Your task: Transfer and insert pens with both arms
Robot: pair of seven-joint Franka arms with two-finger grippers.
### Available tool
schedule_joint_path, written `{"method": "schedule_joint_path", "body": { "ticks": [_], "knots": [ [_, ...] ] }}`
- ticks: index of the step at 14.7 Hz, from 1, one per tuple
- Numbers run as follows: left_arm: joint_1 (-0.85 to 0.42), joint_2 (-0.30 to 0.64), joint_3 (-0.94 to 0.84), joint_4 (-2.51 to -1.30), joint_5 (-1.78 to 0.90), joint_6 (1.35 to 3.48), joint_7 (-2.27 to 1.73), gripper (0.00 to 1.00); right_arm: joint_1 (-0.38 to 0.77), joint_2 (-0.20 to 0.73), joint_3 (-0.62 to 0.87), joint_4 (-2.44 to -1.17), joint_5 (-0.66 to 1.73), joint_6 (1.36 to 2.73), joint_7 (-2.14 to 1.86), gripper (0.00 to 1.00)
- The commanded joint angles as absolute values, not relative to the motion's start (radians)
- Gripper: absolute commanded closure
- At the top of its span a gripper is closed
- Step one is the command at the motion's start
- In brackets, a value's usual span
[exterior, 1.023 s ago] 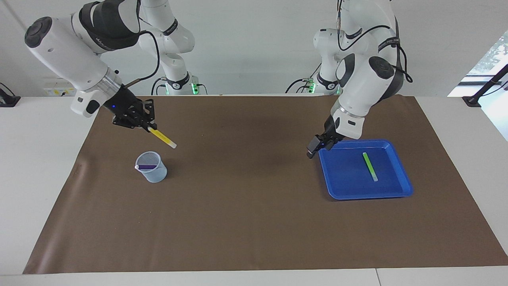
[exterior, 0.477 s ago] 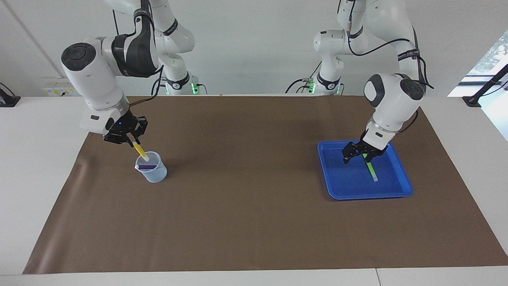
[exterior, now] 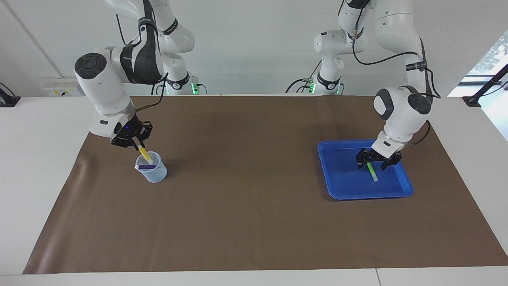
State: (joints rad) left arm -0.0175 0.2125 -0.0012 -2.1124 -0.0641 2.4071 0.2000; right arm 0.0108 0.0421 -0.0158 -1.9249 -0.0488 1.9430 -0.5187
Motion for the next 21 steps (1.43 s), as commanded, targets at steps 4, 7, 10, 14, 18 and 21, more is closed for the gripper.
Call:
{"method": "schedule_joint_path", "body": {
  "ticks": [4, 7, 10, 14, 18, 21],
  "knots": [
    [0.006, 0.206, -0.009, -2.201, -0.043, 2.467, 0.230, 0.66, 0.009, 0.026, -0.011, -1.895, -0.063, 1.939, -0.535, 0.00],
    [0.011, 0.206, -0.011, -2.191, -0.043, 2.456, 0.216, 1.00, 0.018, 0.023, -0.009, -1.807, 0.033, 1.870, -0.529, 0.00],
    [0.003, 0.193, -0.011, -2.130, -0.043, 2.358, 0.135, 1.00, 0.012, 0.015, -0.012, -1.801, 0.324, 1.818, -0.482, 0.00],
    [-0.038, 0.183, -0.023, -1.938, -0.055, 2.096, -0.084, 1.00, 0.041, 0.012, 0.012, -1.801, 0.552, 1.810, -0.145, 0.00],
    [-0.129, 0.189, -0.023, -1.781, -0.205, 1.941, -0.412, 1.00, 0.129, 0.006, 0.012, -1.818, 0.751, 1.871, 0.193, 0.00],
    [-0.210, 0.204, -0.023, -1.694, -0.319, 1.916, -0.721, 1.00, 0.182, -0.021, 0.012, -1.882, 0.894, 1.986, 0.297, 0.00]
  ]
}}
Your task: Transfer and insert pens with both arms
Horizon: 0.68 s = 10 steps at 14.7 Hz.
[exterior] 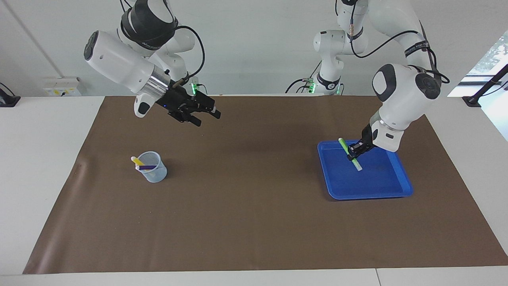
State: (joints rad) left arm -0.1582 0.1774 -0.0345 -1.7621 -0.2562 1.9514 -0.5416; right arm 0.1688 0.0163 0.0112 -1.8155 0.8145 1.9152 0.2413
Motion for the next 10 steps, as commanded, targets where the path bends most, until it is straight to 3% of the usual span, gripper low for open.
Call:
{"method": "schedule_joint_path", "body": {
  "ticks": [1, 5, 10],
  "knots": [
    [-0.234, 0.209, -0.023, -1.683, -0.362, 1.927, -0.815, 1.00, 0.204, -0.031, 0.012, -1.914, 0.929, 2.031, 0.298, 0.00],
    [-0.359, 0.218, -0.023, -1.677, -0.468, 2.054, -1.120, 1.00, 0.247, -0.072, 0.012, -2.025, 1.100, 2.209, 0.291, 0.00],
    [-0.517, 0.242, -0.023, -1.677, -0.505, 2.285, -1.512, 1.00, 0.262, -0.072, 0.012, -2.039, 1.114, 2.230, 0.287, 0.00]
  ]
}}
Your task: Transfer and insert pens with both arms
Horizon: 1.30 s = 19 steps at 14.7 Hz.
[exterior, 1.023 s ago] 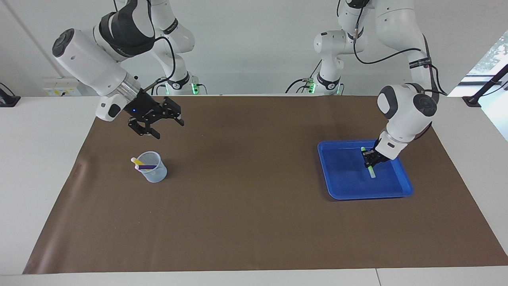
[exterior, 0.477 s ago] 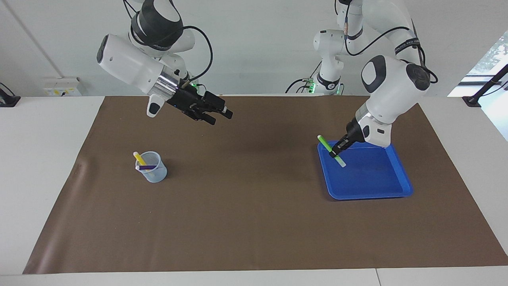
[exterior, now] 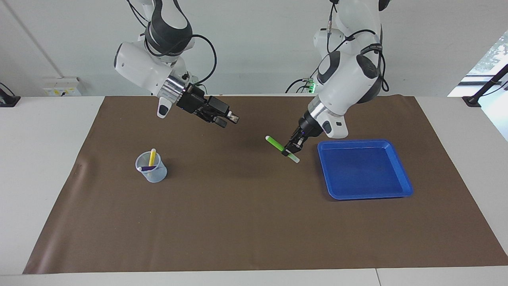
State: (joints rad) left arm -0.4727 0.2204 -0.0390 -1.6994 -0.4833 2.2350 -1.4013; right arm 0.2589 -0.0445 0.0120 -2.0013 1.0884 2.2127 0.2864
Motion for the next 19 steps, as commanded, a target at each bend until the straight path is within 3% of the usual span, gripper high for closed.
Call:
{"method": "schedule_joint_path", "body": {
  "ticks": [1, 6, 19],
  "knots": [
    [-0.537, 0.244, -0.023, -1.677, -0.503, 2.321, -1.564, 1.00, 0.262, -0.071, 0.012, -2.042, 1.115, 2.230, 0.285, 0.00],
    [-0.598, 0.247, -0.023, -1.675, -0.500, 2.376, -1.677, 1.00, 0.275, -0.064, 0.012, -2.045, 1.149, 2.262, 0.285, 0.02],
    [-0.643, 0.209, -0.023, -1.697, -0.500, 2.318, -1.671, 1.00, 0.267, -0.028, 0.012, -2.046, 1.146, 2.269, 0.144, 0.38]
  ]
}}
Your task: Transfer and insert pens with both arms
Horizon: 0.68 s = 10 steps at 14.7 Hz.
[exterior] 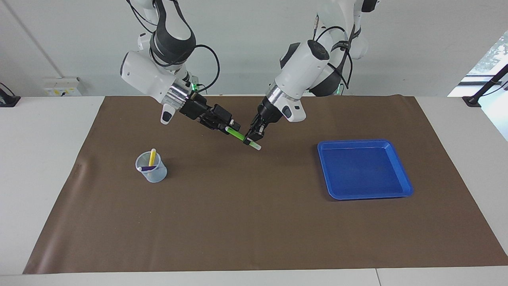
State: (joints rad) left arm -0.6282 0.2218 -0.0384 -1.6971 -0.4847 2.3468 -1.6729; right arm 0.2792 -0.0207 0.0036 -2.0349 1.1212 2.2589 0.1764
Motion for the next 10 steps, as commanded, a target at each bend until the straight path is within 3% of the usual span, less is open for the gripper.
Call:
{"method": "schedule_joint_path", "body": {
  "ticks": [1, 3, 7, 8, 10],
  "knots": [
    [-0.646, 0.207, -0.023, -1.700, -0.500, 2.319, -1.667, 1.00, 0.267, -0.028, 0.012, -2.046, 1.146, 2.269, 0.144, 0.44],
    [-0.647, 0.207, -0.023, -1.701, -0.500, 2.319, -1.667, 1.00, 0.267, -0.028, 0.012, -2.045, 1.146, 2.260, 0.144, 0.76],
    [-0.647, 0.206, -0.021, -1.704, -0.500, 2.321, -1.664, 1.00, 0.273, -0.029, 0.012, -2.046, 1.146, 2.264, 0.140, 0.85],
    [-0.647, 0.206, -0.021, -1.704, -0.499, 2.322, -1.664, 1.00, 0.273, -0.029, 0.012, -2.046, 1.147, 2.264, 0.134, 1.00],
    [-0.647, 0.206, -0.021, -1.704, -0.492, 2.322, -1.663, 1.00, 0.273, -0.029, 0.012, -2.045, 1.146, 2.258, 0.130, 1.00]
  ]
}}
